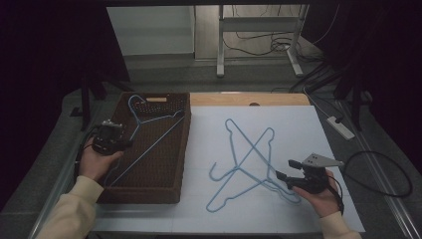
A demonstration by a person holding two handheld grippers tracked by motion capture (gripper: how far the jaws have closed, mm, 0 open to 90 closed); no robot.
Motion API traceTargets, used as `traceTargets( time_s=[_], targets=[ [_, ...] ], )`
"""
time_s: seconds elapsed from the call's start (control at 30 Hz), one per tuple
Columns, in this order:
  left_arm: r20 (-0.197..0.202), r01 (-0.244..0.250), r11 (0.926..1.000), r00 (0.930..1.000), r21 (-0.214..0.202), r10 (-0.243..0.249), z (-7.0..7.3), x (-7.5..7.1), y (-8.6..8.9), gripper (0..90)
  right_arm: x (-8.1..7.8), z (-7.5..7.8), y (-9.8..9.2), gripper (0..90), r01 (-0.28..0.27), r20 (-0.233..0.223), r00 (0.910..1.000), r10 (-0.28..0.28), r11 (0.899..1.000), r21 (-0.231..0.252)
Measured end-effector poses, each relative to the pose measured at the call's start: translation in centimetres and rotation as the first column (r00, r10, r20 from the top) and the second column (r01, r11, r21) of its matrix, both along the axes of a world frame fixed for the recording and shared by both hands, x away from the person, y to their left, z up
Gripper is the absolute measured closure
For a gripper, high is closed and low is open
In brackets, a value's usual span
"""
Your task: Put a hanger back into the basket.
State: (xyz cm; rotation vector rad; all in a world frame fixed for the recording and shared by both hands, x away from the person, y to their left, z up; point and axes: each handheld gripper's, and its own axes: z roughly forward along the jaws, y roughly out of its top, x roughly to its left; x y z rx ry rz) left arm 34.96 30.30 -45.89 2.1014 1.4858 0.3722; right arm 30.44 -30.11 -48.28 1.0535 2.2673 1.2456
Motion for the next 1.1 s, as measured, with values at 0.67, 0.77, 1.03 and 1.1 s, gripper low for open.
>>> traceTargets(
  time_s=[0.67,0.77,1.03,1.1],
  targets=[
    [-0.026,-0.063,0.9949,0.9975,0.078,0.066,-0.5,1.0,-0.1,70.6,0.1,-0.2,0.0,32.0,0.009,-0.012,0.9999,-0.009,1.000,-0.005],
    [0.026,-0.075,0.9953,0.9969,0.060,0.074,0.1,0.4,-0.1,54.9,0.1,-0.2,-0.1,32.0,0.013,-0.011,0.9998,-0.013,1.000,-0.002],
    [0.191,0.031,0.9938,0.9816,-0.106,-0.010,3.3,-2.6,-0.5,36.8,0.1,-0.2,-0.1,32.0,0.014,-0.011,0.9998,-0.014,1.000,0.001],
    [0.222,0.058,0.9892,0.9746,-0.135,-0.027,3.7,-3.3,-0.8,36.1,0.1,-0.1,-0.2,32.0,0.013,-0.011,0.9999,-0.013,1.000,0.001]
  ],
)
